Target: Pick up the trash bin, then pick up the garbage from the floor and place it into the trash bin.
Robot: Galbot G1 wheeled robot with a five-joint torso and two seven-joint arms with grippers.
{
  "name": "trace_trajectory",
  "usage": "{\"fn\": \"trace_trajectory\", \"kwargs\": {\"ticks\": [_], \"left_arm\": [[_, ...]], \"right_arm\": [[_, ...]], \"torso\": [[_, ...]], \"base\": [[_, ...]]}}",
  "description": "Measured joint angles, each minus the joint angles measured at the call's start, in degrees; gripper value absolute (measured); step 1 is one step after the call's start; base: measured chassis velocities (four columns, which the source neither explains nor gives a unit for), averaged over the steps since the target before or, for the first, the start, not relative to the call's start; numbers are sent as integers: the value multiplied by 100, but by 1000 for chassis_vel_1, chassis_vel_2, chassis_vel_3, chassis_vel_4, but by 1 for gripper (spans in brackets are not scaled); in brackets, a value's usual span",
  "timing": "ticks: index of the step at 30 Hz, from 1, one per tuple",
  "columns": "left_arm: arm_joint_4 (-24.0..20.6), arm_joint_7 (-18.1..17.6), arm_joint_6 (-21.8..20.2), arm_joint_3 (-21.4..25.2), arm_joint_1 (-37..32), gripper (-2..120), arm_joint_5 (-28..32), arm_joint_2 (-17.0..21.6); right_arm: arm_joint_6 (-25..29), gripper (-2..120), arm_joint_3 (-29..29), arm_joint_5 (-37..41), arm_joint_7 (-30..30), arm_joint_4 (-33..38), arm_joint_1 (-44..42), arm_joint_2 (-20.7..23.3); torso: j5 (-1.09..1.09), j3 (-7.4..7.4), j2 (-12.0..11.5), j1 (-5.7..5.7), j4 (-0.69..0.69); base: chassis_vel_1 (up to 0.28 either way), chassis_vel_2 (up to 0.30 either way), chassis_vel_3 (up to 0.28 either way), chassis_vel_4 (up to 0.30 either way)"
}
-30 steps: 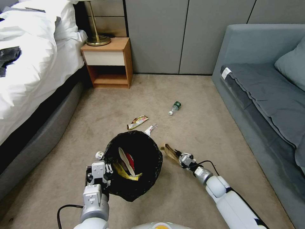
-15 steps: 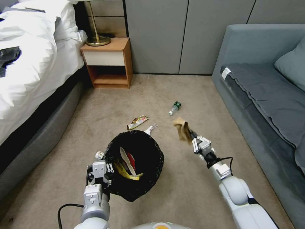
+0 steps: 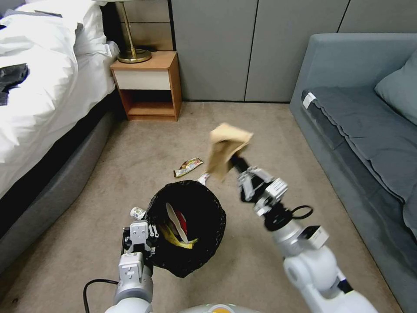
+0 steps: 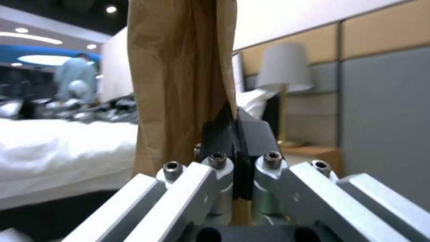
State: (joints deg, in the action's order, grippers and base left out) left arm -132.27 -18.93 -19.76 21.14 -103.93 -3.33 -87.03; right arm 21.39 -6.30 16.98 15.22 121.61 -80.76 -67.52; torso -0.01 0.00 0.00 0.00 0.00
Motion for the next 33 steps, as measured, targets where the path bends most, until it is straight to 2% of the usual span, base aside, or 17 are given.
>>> {"fn": "trace_trajectory", "kwargs": {"ticks": [1,5,11,18,28,31,32,33], "left_arm": [[0,0,0,0,0,3,0,0],[8,2,0,-9,9,3,0,-9],[8,3,2,-15,2,3,-6,-28],[-5,3,2,2,2,3,-3,-23],[-32,4,0,3,12,3,7,-17],[-40,7,-2,9,17,3,14,-11],[-40,7,-2,9,17,3,14,-11],[-50,10,-3,11,17,3,16,-10]], "right_arm": [[0,0,0,0,0,0,0,0],[-2,0,605,-408,-52,-382,12,92],[72,0,909,-632,-61,-850,45,60],[288,0,860,-773,-46,-1274,26,69],[253,0,596,-852,-47,-1285,11,256],[195,14,517,-910,-67,-1183,-26,420],[195,14,517,-910,-67,-1183,-26,420],[178,20,493,-914,-78,-1141,-40,491]], "torso": [[0,0,0,0,0],[1,1,0,0,1],[1,0,0,0,0],[1,0,0,0,0],[1,0,0,0,0],[1,0,0,0,0],[1,0,0,0,0],[2,0,0,0,0]], "base": [[0,0,0,0],[0,0,0,0],[0,0,0,0],[0,0,0,0],[0,0,0,0],[0,0,0,0],[0,0,0,0],[0,0,0,0]]}}
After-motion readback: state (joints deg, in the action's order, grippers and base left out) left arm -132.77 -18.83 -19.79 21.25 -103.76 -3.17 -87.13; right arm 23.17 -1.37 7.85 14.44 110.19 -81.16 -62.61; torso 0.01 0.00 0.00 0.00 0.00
